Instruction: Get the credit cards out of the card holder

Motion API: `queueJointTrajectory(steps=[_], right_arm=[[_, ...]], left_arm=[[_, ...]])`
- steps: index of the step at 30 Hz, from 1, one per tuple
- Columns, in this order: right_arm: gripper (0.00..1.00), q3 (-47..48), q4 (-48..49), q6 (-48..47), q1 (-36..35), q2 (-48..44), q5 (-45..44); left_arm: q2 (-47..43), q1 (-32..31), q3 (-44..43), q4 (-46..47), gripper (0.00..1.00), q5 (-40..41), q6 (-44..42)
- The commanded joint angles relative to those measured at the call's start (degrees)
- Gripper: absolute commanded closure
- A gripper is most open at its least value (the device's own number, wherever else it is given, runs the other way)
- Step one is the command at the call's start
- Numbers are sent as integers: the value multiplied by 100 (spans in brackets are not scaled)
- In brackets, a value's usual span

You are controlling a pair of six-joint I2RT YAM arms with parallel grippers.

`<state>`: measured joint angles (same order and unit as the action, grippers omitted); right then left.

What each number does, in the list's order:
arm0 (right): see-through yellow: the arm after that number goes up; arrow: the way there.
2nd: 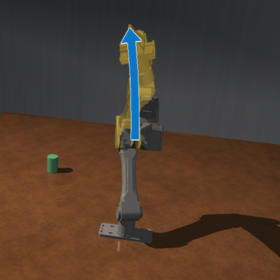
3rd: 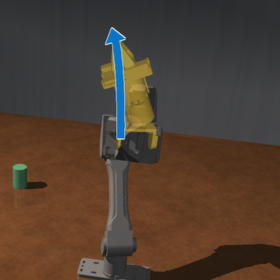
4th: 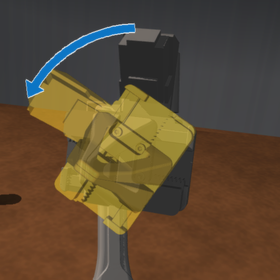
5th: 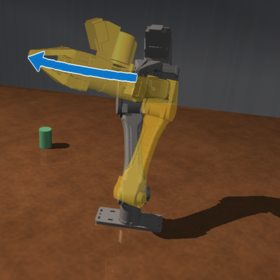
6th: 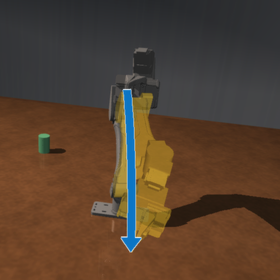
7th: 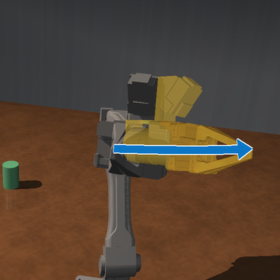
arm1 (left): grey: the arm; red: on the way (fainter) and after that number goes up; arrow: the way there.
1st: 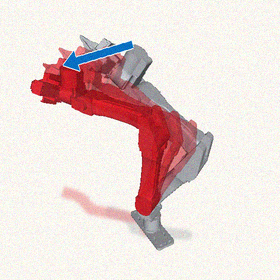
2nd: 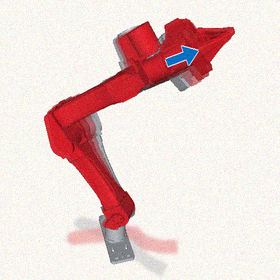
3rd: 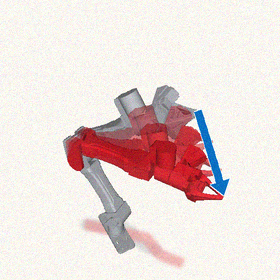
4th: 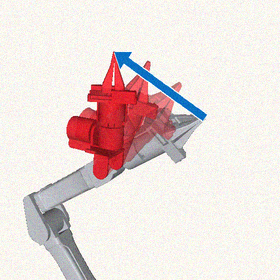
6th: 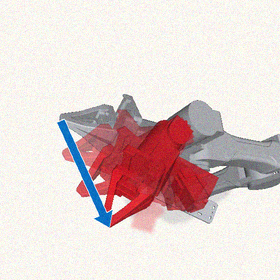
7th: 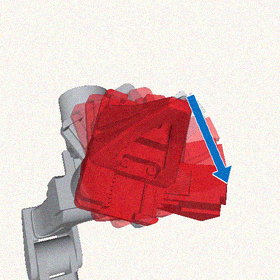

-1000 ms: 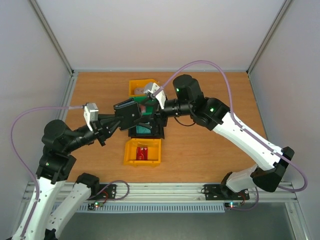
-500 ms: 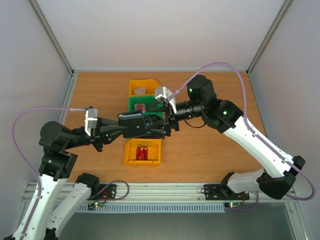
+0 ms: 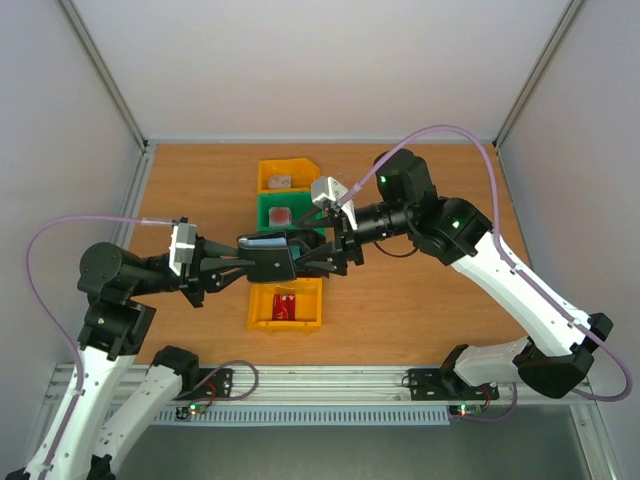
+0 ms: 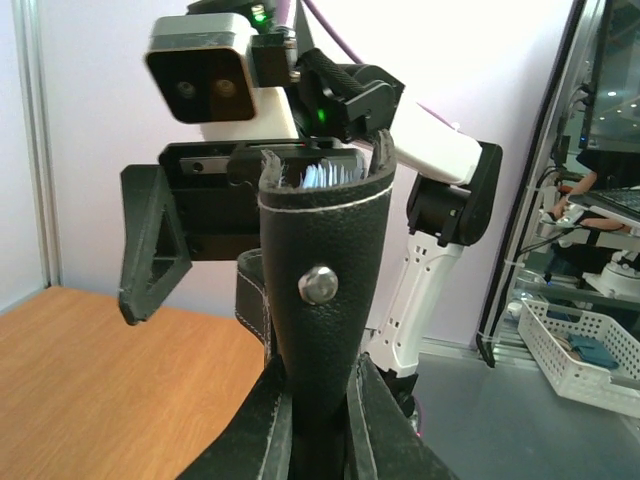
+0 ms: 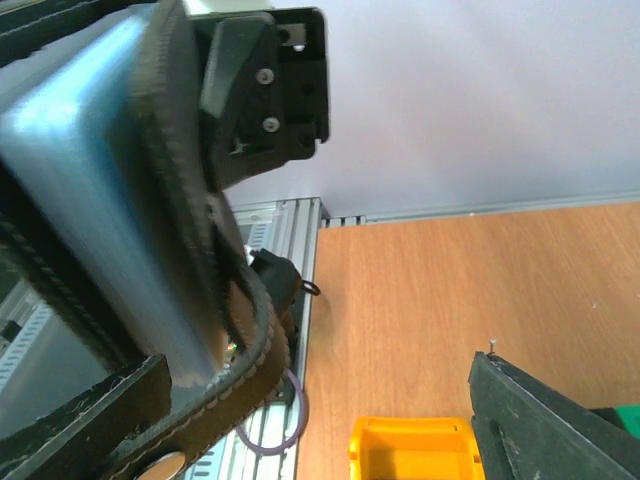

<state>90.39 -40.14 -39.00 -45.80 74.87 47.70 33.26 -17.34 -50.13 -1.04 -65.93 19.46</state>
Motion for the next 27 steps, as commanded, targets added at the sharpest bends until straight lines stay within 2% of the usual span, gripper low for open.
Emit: queueJointTrajectory(steps=[1, 6, 10, 12, 16, 19, 21, 22, 23, 25, 26, 27], right_arm=[[16, 102, 109, -13, -200, 45, -3], [13, 143, 24, -85, -310, 103, 141], [15, 246, 196, 29, -535, 265, -40], [23, 234, 440, 162, -561, 318, -89], [55, 24, 913, 322, -561, 244, -86], [73, 7, 814, 315, -561, 249, -112], [86, -15, 711, 331, -561, 227, -243], [96, -25, 689, 374, -561, 211, -359], [98, -34, 674, 444, -556, 190, -510], [99, -27, 615, 627, -553, 169, -912], [99, -3, 560, 737, -553, 173, -1189], [99, 38, 480, 872, -553, 200, -1553]], left_arm=[[96, -2, -66, 331, 100, 285, -39], [120, -2, -89, 143, 100, 417, -109], [116, -2, -49, -72, 100, 304, -323], [114, 1, 1, -80, 100, 205, -346], [103, -4, 120, -295, 100, 60, -521], [158, -2, 154, -122, 100, 185, -214], [181, -7, 193, -30, 100, 541, 58], [187, 1, 218, -67, 97, 830, 177], [185, 0, 253, -166, 81, 1227, 259], [168, 0, 318, -487, 42, 2095, 314], [161, -10, 338, -673, 30, 2536, 231], [161, -7, 341, -859, 27, 2918, 94]])
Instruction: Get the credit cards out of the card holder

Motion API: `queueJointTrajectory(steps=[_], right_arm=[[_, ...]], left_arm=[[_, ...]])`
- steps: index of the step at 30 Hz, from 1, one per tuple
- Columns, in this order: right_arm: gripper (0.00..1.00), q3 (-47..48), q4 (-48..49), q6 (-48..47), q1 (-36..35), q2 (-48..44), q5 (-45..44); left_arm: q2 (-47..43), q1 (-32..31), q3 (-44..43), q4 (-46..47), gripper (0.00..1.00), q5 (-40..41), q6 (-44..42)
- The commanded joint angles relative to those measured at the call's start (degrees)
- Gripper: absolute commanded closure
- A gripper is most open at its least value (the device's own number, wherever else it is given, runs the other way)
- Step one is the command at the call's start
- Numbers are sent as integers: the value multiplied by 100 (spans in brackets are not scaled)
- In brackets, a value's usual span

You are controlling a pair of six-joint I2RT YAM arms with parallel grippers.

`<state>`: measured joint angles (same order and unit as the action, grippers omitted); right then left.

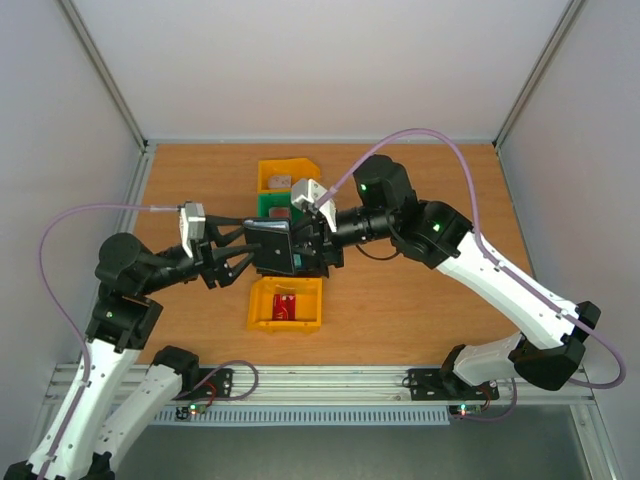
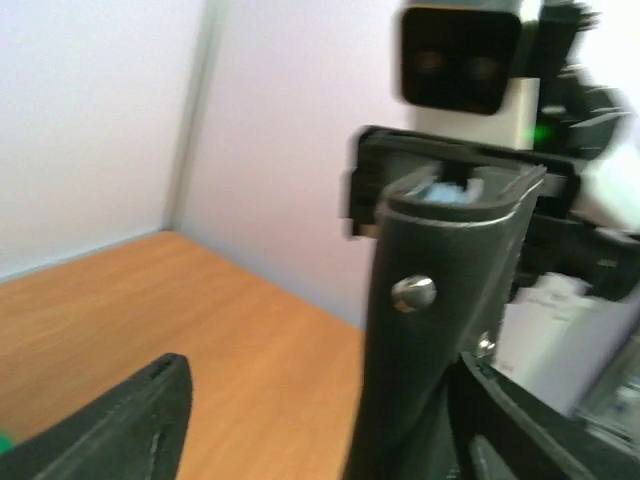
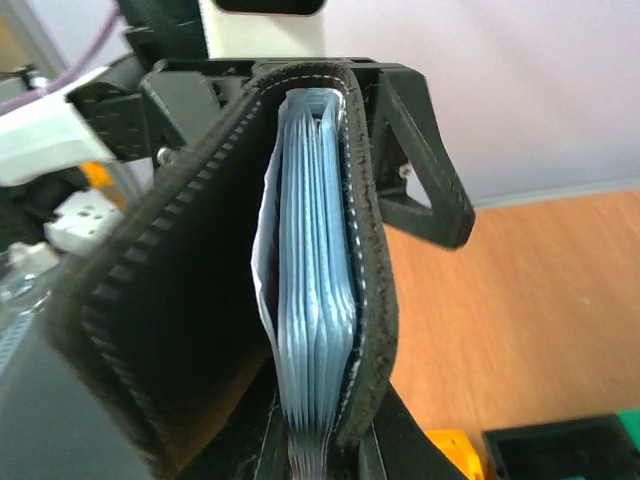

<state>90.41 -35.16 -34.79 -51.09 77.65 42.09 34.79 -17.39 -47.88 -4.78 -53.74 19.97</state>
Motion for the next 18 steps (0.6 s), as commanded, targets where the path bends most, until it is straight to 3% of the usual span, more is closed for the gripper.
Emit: queueJointTrajectory(steps=[1, 5, 7, 9, 12, 18], right_arm=[[99, 151, -130, 666, -24, -13, -1498], [99, 1219, -1712, 1718, -77, 719, -4800], [99, 1821, -2672, 1884, -292, 1289, -7114], [99, 2385, -3556, 1859, -469, 1955, -8331], [99, 3311, -4231, 1954, -676, 2778, -8456], [99, 3591, -3585, 1791, -1163, 2967, -7930]], left_arm=[[4, 2, 120, -661, 26, 2068, -307], [7, 6, 97, -1227, 16, 3251, -1130], [9, -1, 86, -1430, 11, 3321, -1360], [-5, 6, 105, -1575, 9, 3161, -1353], [16, -1, 169, -1642, 4, 2785, -1082], [146, 2, 443, -1515, 1, 2489, -525]])
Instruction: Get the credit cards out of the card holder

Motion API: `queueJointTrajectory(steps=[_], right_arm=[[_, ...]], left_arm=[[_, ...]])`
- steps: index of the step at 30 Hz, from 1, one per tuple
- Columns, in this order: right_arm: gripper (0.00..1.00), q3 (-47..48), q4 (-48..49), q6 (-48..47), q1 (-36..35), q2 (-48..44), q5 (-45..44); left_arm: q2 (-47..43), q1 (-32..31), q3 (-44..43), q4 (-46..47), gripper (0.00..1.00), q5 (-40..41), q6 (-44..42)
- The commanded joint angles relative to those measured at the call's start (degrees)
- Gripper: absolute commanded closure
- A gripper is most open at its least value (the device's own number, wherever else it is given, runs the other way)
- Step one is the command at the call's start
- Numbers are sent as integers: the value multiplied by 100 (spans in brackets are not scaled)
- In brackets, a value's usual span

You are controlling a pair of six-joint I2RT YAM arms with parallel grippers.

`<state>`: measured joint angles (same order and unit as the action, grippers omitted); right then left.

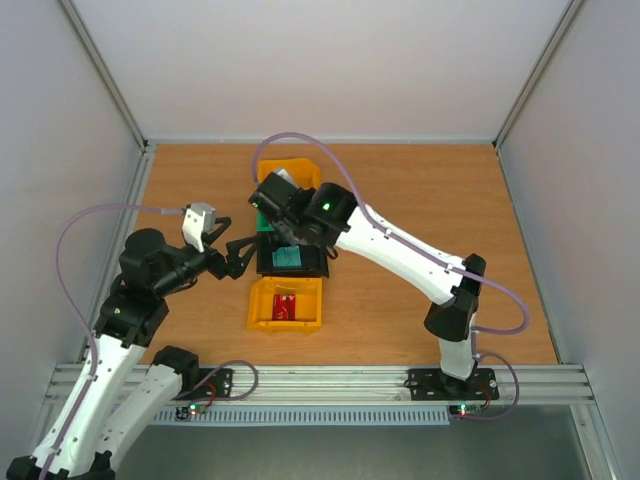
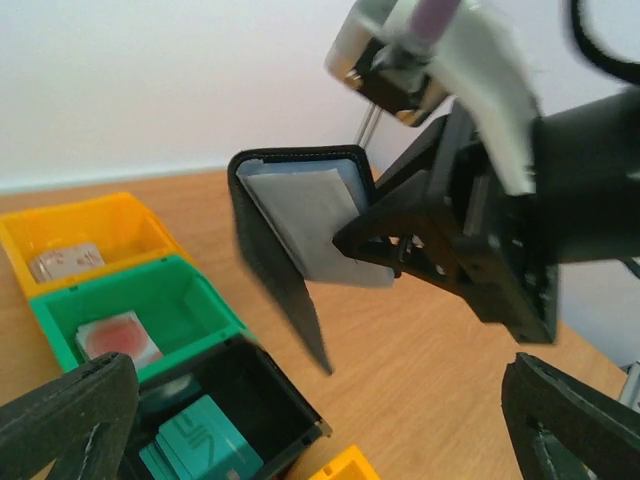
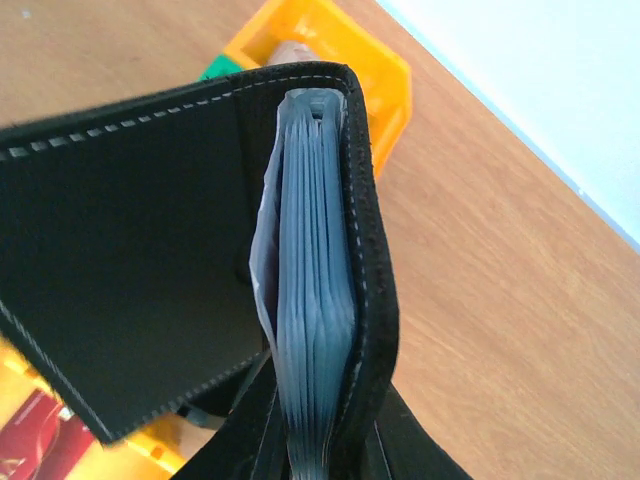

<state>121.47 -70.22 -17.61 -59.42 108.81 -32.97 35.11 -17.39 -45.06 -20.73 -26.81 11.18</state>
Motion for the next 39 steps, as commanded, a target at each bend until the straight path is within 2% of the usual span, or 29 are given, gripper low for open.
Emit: queueJointTrajectory(steps=[1, 5, 10, 13, 15, 17, 18, 19, 20, 26, 29, 32, 33, 35, 36, 39], right_arm=[[99, 597, -73, 67, -395, -99, -397], [99, 958, -106, 14, -589, 63, -90], [99, 593, 203, -204, -584, -334, 1077], [99, -26, 587, -397, -453, -831, 2194], [99, -263, 683, -460, -334, -1051, 2800], [99, -472, 764, -550, -252, -1239, 3322], [99, -565, 820, -574, -222, -1346, 3587], [99, -635, 872, -591, -189, -1445, 3867], [99, -726, 965, -619, -144, -1548, 4106], [99, -1231, 1372, -864, 95, -2115, 5452], [86, -1540, 1520, -1073, 167, -2335, 5915], [81, -2001, 1908, -950, 477, -2595, 6222], [76, -2131, 2032, -880, 604, -2643, 6316], [57, -2252, 2131, -884, 791, -2659, 6554], [51, -2273, 2123, -979, 819, -2651, 6697], [40, -2354, 2119, -1268, 844, -2741, 6866]], left_arm=[[152, -3, 215, 128, 1, -236, 483], [238, -12, 377, 458, 1, -283, 962], [161, -16, 302, 190, 2, 208, 856], [-10, -15, 269, 175, 9, 49, 643], [-138, -17, 282, 369, 17, -378, 548], [-225, -11, 315, 569, 31, -883, 493], [-256, -6, 333, 626, 41, -1057, 517], [-281, -14, 355, 661, 54, -1182, 570], [-306, -13, 383, 663, 63, -1261, 671], [-416, -15, 532, 929, 99, -1552, 1198], [-588, -15, 545, 1042, 100, -1715, 1243], [-746, -7, 610, 1193, 100, -1775, 1486], [-782, -9, 651, 1264, 100, -1775, 1688], [-810, -4, 765, 1405, 100, -1747, 2023], [-826, -3, 821, 1493, 100, -1748, 2166], [-873, -4, 938, 1638, 100, -1723, 2285]])
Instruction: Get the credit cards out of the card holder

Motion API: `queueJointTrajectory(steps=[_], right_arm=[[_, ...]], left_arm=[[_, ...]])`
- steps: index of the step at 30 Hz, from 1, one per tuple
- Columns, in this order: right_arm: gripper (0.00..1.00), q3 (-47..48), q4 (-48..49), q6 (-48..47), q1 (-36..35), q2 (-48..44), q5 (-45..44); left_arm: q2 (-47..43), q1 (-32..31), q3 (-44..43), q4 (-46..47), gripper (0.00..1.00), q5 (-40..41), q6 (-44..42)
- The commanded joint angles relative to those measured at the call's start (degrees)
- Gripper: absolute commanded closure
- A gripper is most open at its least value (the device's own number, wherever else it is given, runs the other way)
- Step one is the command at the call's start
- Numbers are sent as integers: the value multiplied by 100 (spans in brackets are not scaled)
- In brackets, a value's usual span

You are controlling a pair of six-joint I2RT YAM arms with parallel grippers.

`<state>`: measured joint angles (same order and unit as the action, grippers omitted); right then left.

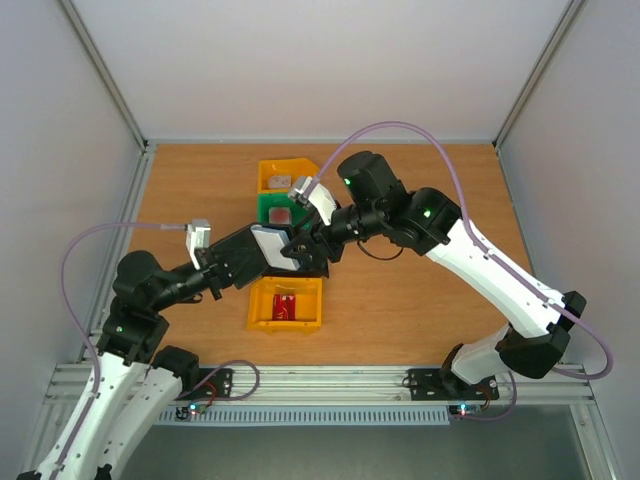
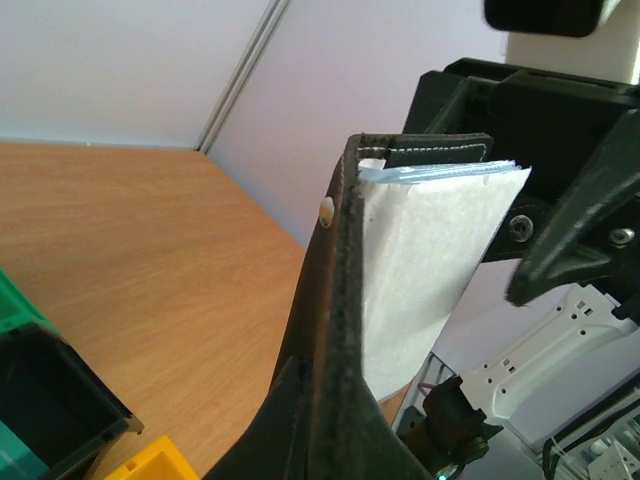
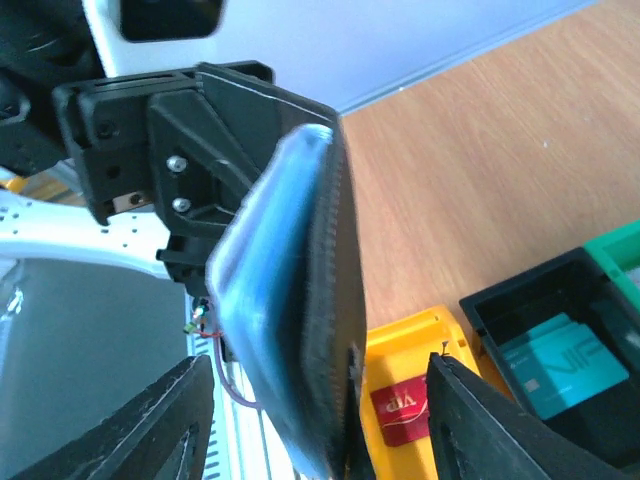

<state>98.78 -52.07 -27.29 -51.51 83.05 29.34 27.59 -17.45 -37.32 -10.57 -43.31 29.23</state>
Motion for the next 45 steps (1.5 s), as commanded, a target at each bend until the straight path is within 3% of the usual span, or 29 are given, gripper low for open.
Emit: queueJointTrajectory(steps=[1, 5, 13, 15, 19, 22, 26, 32, 37, 41, 45], right_arm=[[39, -75, 291, -351, 65, -178, 600], [39, -47, 268, -445, 66, -157, 305], [60, -522, 549, -843, 62, -553, -66], [60, -630, 665, -815, 62, -580, -53], [52, -598, 750, -720, 24, -448, 79], [43, -656, 935, -728, -198, -384, -39], [32, -827, 1505, -682, -890, -263, -1542], [19, -1082, 2442, -235, -1315, -70, -3325], [9, -911, 2576, -39, -1318, 149, -3098], [8, -781, 2536, 52, -1318, 283, -3020], [1, -622, 2351, 20, -1318, 412, -2302]], left_arm=[[-140, 12, 181, 611, 100, -32, 398], [-158, 9, 313, 908, 100, -105, 432], [-157, 18, 484, 1554, 100, -311, 711], [-150, 14, 453, 1480, 100, -325, 587], [-132, 13, 299, 926, 100, -64, 348], [-59, 13, -5, 76, 100, 687, 336], [98, 9, -577, -1414, 100, 1934, 199], [214, 14, -872, -1838, 100, 1967, 143], [231, 14, -761, -1606, 100, 1819, 215], [212, 11, -716, -1595, 100, 1825, 190], [211, 13, -712, -1599, 100, 1843, 129]])
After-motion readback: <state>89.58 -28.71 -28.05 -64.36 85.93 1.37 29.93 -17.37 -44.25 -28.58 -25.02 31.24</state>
